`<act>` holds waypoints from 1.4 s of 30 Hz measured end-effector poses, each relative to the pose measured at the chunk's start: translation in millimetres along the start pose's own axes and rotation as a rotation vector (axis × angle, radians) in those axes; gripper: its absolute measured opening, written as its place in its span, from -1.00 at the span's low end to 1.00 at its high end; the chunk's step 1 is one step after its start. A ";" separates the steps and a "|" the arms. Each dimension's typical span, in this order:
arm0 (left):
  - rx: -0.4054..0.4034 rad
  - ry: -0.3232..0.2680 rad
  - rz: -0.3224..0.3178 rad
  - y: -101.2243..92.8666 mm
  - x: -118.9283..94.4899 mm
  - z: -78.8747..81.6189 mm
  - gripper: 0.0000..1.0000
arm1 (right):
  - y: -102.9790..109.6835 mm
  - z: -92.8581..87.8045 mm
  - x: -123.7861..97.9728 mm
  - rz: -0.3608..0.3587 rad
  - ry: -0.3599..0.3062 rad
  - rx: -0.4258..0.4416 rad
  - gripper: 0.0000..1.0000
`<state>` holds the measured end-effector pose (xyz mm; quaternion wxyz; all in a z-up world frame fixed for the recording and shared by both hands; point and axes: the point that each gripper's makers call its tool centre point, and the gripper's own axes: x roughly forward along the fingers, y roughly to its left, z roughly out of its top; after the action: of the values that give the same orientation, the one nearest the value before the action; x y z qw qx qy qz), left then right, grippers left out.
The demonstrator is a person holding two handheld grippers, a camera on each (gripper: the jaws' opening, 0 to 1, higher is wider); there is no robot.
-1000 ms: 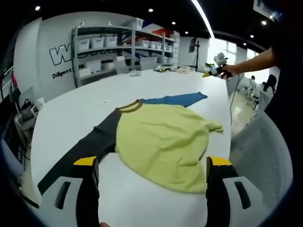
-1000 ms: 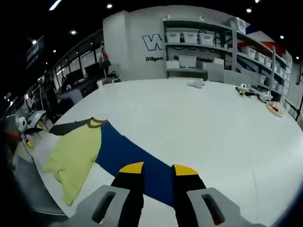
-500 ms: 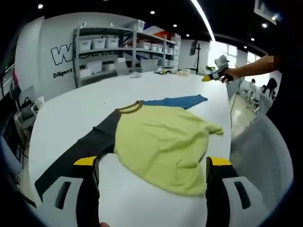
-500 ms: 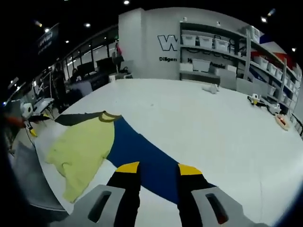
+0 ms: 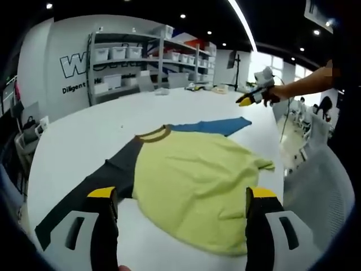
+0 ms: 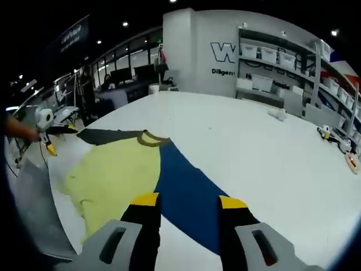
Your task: Fold the garment on the visible template until the final outline fits inside the template.
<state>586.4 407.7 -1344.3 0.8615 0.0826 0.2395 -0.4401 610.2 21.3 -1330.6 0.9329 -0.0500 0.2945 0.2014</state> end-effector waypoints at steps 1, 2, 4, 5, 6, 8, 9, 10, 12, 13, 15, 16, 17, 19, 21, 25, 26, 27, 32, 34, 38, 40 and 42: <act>0.000 0.000 0.001 1.2 2.6 0.7 0.83 | 1.8 0.6 3.6 0.007 0.001 -0.002 -0.27; -0.003 0.001 0.003 2.9 6.2 1.6 0.83 | 3.7 1.2 7.6 0.013 0.003 -0.006 -0.24; -0.003 0.011 0.009 6.9 13.8 1.3 0.83 | 9.8 3.8 15.6 0.024 -0.002 -0.023 -0.15; -0.001 0.016 0.010 8.5 17.2 1.1 0.83 | 12.4 4.6 19.1 0.027 -0.003 -0.023 -0.12; -0.002 0.019 0.009 9.7 20.4 1.2 0.83 | 11.1 4.6 27.7 0.035 -0.002 -0.019 -0.09; -0.007 0.028 0.006 12.6 29.1 1.2 0.84 | 16.6 6.5 36.2 0.050 -0.006 -0.022 -0.03; -0.007 0.032 0.003 13.8 34.2 1.5 0.84 | 23.4 8.7 42.2 0.067 -0.010 -0.027 0.00; -0.007 0.035 0.001 14.3 37.2 1.6 0.84 | 27.7 9.4 45.4 0.076 -0.008 -0.026 0.03; -0.009 0.039 -0.004 15.6 45.4 2.9 0.84 | 38.9 11.4 55.0 0.100 -0.004 -0.027 0.08; -0.013 0.043 -0.009 15.8 50.1 4.0 0.84 | 45.2 13.0 61.0 0.117 -0.001 -0.027 0.11; -0.014 0.039 -0.014 15.6 56.5 7.3 0.84 | 53.8 16.6 69.4 0.137 -0.006 -0.039 0.18; -0.014 0.040 -0.018 15.5 59.8 8.5 0.84 | 57.0 18.0 73.5 0.145 -0.007 -0.044 0.23; -0.013 0.042 -0.021 15.8 62.8 9.1 0.85 | 61.4 18.0 79.2 0.161 0.004 -0.055 0.27; -0.005 0.047 -0.026 16.7 69.7 10.9 0.85 | 66.6 18.5 86.0 0.173 0.012 -0.071 0.31; -0.006 0.052 -0.028 19.2 75.6 12.3 0.87 | 71.3 18.7 94.2 0.191 0.019 -0.086 0.35; -0.017 0.064 -0.020 25.3 86.3 11.9 0.94 | 80.7 15.9 105.6 0.211 0.045 -0.108 0.48; -0.018 0.070 -0.019 26.7 89.7 10.9 0.94 | 83.3 15.4 109.2 0.218 0.048 -0.124 0.50; -0.014 0.074 -0.019 27.3 92.0 10.4 0.95 | 85.6 15.6 112.7 0.224 0.050 -0.129 0.53; 0.006 0.095 -0.012 35.6 110.5 9.6 0.98 | 93.8 16.8 130.5 0.247 0.054 -0.132 0.72; 0.007 0.099 -0.014 38.1 117.5 10.3 0.98 | 97.2 17.2 142.2 0.260 0.057 -0.142 0.74; -0.030 0.096 -0.009 43.1 135.8 11.3 0.98 | 103.1 21.4 160.6 0.275 0.063 -0.123 0.76; -0.031 0.100 -0.010 43.1 141.2 10.7 0.98 | 106.9 24.0 169.0 0.282 0.062 -0.101 0.78; -0.029 0.107 -0.014 43.0 146.7 10.1 0.98 | 111.1 23.9 175.0 0.285 0.071 -0.113 0.79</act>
<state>697.2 324.5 -1409.6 0.8455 0.0920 0.2923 -0.4374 708.3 188.5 -1407.8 0.8796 -0.0673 0.3195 0.3461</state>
